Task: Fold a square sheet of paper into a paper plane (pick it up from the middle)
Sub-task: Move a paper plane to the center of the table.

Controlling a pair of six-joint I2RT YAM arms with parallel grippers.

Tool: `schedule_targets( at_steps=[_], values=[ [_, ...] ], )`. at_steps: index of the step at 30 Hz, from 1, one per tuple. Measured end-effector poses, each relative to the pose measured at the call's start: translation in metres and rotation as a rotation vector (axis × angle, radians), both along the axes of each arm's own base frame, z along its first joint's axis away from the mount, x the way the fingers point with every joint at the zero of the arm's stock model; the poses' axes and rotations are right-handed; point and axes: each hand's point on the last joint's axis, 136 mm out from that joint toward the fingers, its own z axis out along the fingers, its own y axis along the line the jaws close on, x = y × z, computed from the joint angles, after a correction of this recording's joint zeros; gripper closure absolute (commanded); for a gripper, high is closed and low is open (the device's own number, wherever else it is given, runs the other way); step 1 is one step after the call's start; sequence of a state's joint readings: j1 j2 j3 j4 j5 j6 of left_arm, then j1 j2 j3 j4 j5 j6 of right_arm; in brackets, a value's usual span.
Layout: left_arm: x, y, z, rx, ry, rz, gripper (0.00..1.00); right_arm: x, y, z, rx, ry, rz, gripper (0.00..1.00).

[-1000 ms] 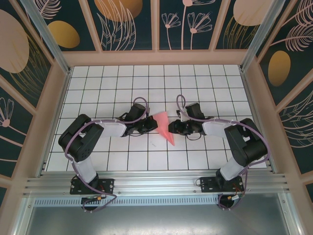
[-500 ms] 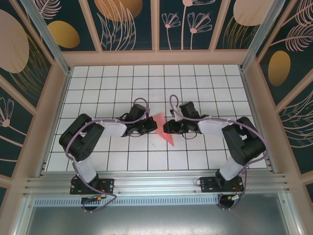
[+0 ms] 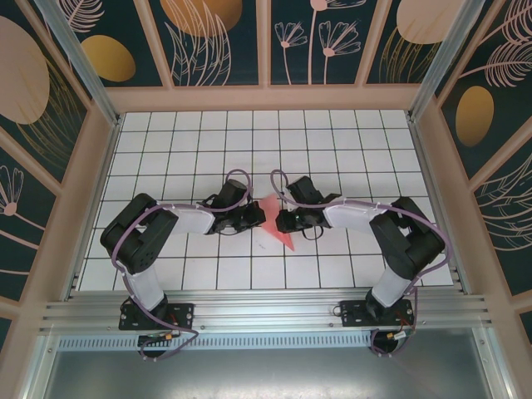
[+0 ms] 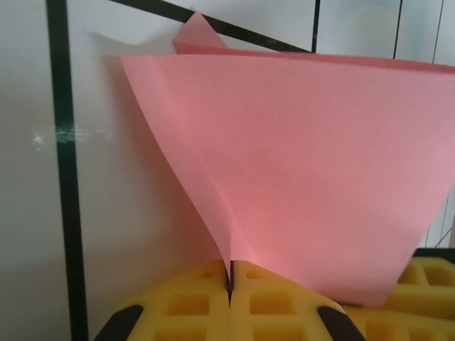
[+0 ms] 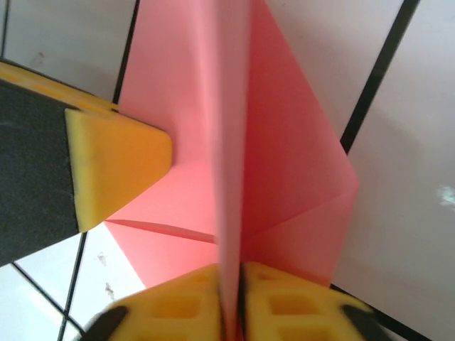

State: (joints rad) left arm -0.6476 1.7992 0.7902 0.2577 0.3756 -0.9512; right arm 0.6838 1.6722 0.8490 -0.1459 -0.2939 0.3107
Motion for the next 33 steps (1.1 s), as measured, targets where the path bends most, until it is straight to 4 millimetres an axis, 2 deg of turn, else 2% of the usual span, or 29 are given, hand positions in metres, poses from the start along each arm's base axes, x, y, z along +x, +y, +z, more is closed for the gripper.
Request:
schedule_targets(
  at_steps=[2, 3, 5, 7, 12, 15, 17, 21, 25, 28, 33],
  values=[
    [0.0, 0.001, -0.001, 0.002, -0.001, 0.002, 0.85, 0.001, -0.001, 0.0, -0.027, -0.012, -0.007, 1.0],
    [0.0, 0.001, -0.001, 0.002, -0.003, 0.003, 0.79, 0.001, -0.001, 0.001, -0.039, -0.016, -0.012, 1.0],
    [0.001, 0.002, 0.0, 0.0, -0.006, 0.013, 0.74, 0.004, -0.003, 0.001, -0.071, -0.031, -0.026, 1.0],
    [0.001, 0.004, 0.006, -0.006, -0.02, 0.022, 0.63, 0.009, -0.009, 0.003, -0.114, -0.05, -0.056, 1.0],
    [0.005, 0.01, 0.035, -0.034, -0.098, 0.066, 0.58, 0.029, -0.03, 0.019, -0.22, -0.104, -0.19, 0.95],
    [0.009, 0.014, 0.049, -0.045, -0.142, 0.093, 0.56, 0.041, -0.032, 0.03, -0.235, -0.127, -0.253, 0.94],
    [0.009, 0.017, 0.051, -0.043, -0.154, 0.106, 0.56, 0.049, -0.029, 0.034, -0.235, -0.131, -0.282, 0.93],
    [0.007, 0.022, 0.045, -0.028, -0.144, 0.119, 0.56, 0.062, -0.022, 0.02, -0.263, -0.108, -0.316, 0.89],
    [0.002, 0.025, 0.039, -0.017, -0.131, 0.12, 0.56, 0.061, -0.023, -0.003, -0.31, -0.062, -0.321, 0.84],
    [0.001, 0.026, 0.037, -0.015, -0.128, 0.12, 0.55, 0.061, -0.024, -0.008, -0.331, -0.046, -0.316, 0.77],
    [0.001, 0.026, 0.038, -0.017, -0.126, 0.122, 0.55, 0.066, -0.019, -0.01, -0.348, -0.053, -0.309, 0.75]
  ],
)
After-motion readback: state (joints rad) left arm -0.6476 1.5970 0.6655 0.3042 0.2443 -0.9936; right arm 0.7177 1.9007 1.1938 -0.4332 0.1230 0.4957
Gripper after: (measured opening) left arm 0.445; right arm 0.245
